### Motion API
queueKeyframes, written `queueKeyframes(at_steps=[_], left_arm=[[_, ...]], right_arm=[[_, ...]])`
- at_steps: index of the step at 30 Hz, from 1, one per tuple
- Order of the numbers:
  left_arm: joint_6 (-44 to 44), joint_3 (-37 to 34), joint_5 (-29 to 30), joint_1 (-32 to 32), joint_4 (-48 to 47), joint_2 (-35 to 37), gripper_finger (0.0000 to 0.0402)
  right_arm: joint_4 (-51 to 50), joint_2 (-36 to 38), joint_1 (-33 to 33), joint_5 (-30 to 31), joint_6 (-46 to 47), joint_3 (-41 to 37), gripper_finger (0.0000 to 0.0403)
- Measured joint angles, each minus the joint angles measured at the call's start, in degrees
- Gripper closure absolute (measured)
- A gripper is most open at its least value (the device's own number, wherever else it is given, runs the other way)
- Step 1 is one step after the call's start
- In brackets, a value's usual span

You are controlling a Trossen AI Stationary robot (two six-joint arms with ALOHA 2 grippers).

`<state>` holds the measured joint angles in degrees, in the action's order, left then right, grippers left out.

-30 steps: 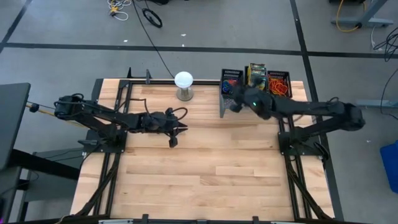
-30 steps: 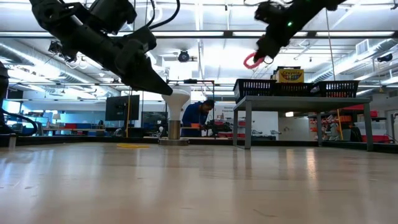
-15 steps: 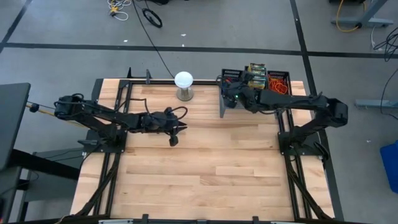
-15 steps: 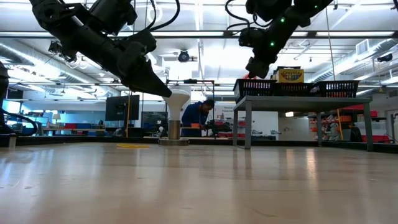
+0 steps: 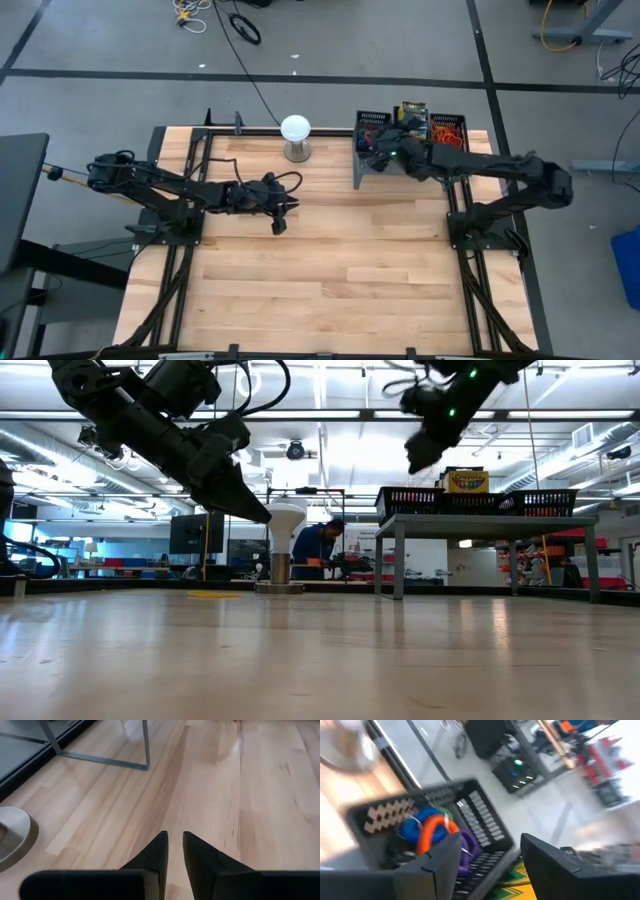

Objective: Pick & Place Office Desk Supplies
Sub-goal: Put the yellow rubberband into the right black basket on the shelf

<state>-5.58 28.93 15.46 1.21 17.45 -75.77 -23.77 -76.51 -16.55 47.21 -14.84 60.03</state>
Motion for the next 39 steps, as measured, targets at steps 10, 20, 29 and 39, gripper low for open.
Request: queueKeyframes(at_steps=[10,20,29,39], left_arm=[[-0.84,0.02,2.13,-0.06,-4.31,0.0,0.0338],[-12.97,0.07,7.14,1.2,-20.34,-0.02,0.0303],[-21.19,0.07,7.88,12.1,-29.41,-0.04,0.023],[-18.94,0.19,1.19,22.59,-28.57,-4.96,0.0223]], right_arm=[[-4.49,13.22,0.6,-18.94,9.2,0.0,0.0226],[4.9,22.07,21.69,-23.54,14.41,-16.55,0.0391],[30.19,22.14,38.22,-17.3,14.02,-33.1,0.0398],[33.48,22.16,43.53,-12.81,12.91,-35.06,0.0398]])
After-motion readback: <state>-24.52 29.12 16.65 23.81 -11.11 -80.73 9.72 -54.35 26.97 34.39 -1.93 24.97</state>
